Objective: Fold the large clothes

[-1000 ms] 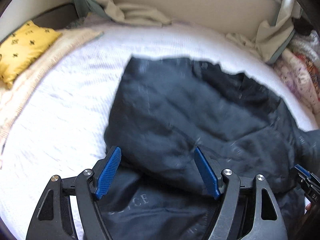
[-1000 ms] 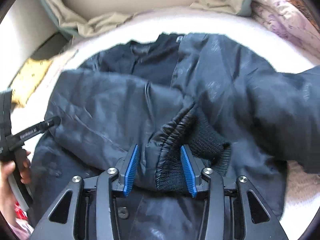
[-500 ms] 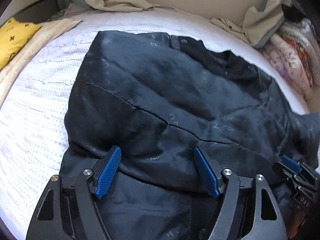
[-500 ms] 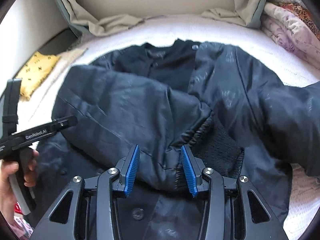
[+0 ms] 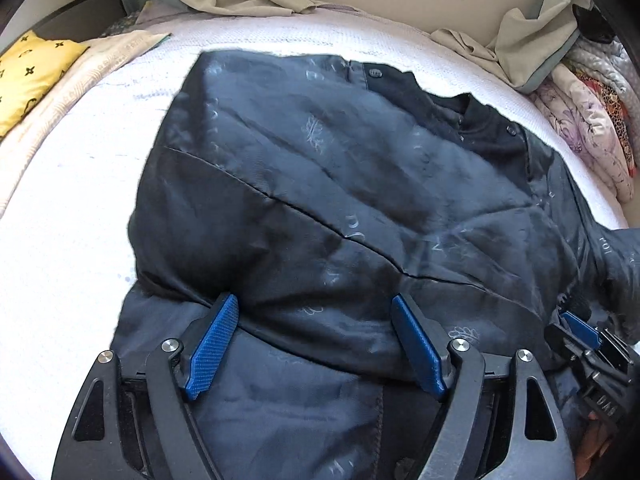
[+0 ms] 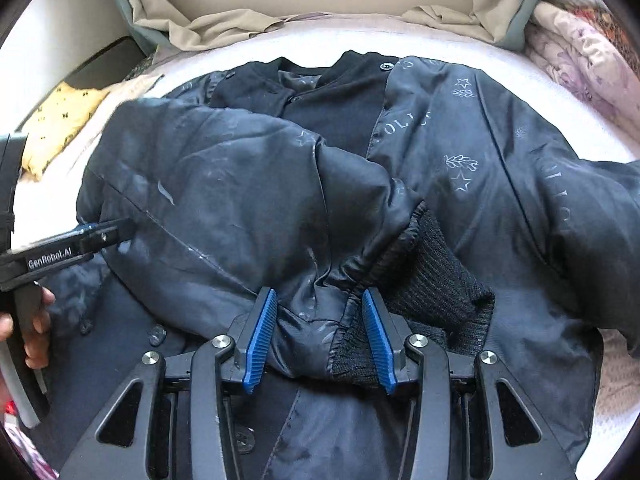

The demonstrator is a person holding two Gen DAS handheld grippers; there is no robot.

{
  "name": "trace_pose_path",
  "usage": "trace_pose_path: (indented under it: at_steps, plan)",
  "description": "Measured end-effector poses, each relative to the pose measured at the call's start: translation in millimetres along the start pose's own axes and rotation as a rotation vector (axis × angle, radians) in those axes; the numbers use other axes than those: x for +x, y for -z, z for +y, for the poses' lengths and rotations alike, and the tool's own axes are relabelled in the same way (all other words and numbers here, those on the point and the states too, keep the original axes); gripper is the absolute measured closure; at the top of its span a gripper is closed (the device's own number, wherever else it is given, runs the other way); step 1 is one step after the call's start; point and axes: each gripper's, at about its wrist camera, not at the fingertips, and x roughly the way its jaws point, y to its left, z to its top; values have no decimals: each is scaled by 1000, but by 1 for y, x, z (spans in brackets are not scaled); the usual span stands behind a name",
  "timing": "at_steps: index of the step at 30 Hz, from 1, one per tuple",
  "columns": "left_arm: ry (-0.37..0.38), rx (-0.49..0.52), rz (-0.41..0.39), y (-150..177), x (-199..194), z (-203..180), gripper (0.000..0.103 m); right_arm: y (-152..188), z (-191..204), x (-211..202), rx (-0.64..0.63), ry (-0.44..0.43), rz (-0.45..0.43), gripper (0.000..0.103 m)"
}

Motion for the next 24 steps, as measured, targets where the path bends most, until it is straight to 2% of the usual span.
trace_pose_path:
  at_steps: [3, 8, 13, 18, 24]
  plan:
    - [31, -33, -37, -4, -20, 2, 19, -10, -8, -20, 74, -50, -23, 54]
    - [94, -79, -106, -7, -51, 4, 18, -23, -28, -74, 159, -124, -141, 47]
    - [97, -48, -167, -1, -76, -4, 18, -17, -69, -113, 289, -127, -207, 44]
    - [93, -28, -223, 0, -97, -12, 16, 0, -139, -153, 478, -128, -264, 43]
    - [106, -24, -241, 7, -112, -11, 16, 38, -227, -192, 721, -99, -330, 44]
